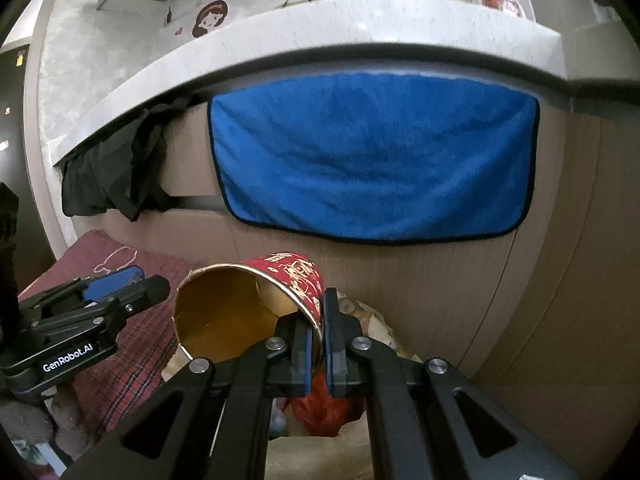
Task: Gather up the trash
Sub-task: 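Open both tools to drop the wrapper and red cup into the trash bag, then move both open tools back over the bed toward the tissue pack and sponge, then grasp the pink tissue pack with the left tool while the right tool grasps the purple sponge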
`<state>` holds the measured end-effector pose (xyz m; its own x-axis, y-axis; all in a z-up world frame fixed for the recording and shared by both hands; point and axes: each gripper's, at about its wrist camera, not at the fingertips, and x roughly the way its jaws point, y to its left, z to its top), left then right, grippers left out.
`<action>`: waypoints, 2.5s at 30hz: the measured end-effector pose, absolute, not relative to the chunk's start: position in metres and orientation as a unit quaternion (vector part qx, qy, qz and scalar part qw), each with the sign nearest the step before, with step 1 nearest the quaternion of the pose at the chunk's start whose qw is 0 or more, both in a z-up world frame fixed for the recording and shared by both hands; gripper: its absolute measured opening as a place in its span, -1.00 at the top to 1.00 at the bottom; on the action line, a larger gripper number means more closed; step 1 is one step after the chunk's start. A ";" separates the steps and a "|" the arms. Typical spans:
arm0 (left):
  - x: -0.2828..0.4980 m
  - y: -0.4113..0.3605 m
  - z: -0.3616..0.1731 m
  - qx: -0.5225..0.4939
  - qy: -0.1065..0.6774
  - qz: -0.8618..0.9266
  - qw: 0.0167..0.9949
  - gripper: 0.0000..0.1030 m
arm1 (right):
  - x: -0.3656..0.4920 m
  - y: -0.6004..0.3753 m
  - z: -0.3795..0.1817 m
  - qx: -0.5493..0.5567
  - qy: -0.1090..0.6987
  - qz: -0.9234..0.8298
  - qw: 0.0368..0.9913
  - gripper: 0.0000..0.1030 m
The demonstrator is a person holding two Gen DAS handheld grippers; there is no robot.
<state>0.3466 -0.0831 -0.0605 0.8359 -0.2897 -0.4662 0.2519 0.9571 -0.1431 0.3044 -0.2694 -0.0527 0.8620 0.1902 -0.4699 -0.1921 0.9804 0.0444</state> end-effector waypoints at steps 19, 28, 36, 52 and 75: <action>0.352 -0.028 -0.052 -0.086 0.290 -0.153 0.941 -0.05 | 0.311 -0.271 -0.085 0.020 0.311 0.103 0.944 0.38; 0.299 0.064 -0.034 -0.066 0.260 -0.087 0.959 -0.05 | 0.295 -0.237 -0.055 0.019 0.279 0.141 0.950 0.36; 0.274 0.174 -0.039 -0.105 0.260 -0.008 0.960 -0.05 | 0.294 -0.154 -0.055 -0.017 0.280 0.222 0.934 0.36; 0.254 0.262 -0.085 -0.147 0.295 0.025 0.944 -0.05 | 0.308 0.024 -0.108 -0.069 0.357 0.396 0.843 0.35; 0.241 0.249 -0.089 -0.172 0.302 0.005 0.938 -0.05 | 0.259 0.024 -0.108 -0.096 0.350 0.448 0.817 0.25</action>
